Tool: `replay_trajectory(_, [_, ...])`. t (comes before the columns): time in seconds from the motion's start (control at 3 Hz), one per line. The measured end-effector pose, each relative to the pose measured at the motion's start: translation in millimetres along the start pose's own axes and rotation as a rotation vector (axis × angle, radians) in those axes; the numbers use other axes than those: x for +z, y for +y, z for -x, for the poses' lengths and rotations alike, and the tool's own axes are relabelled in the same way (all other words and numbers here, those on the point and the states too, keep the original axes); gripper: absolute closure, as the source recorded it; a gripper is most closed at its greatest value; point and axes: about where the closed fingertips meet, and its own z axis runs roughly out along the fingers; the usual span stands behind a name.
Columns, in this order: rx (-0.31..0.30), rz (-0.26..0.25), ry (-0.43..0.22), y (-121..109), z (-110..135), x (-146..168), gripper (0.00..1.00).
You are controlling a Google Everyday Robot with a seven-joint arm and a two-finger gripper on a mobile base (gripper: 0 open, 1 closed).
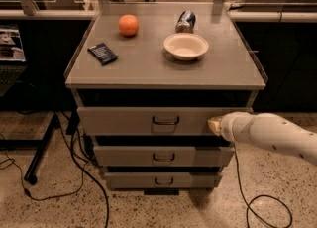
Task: Close top drawer
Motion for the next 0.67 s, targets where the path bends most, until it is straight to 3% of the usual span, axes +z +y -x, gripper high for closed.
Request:
replay_trajectory(0.33, [-0.009, 0.100, 0.059, 10.3, -31.5, 1.0, 1.00])
replay_trajectory(0.67, [0.010, 0.160, 0.120, 25.6, -72.1, -18.4, 1.00])
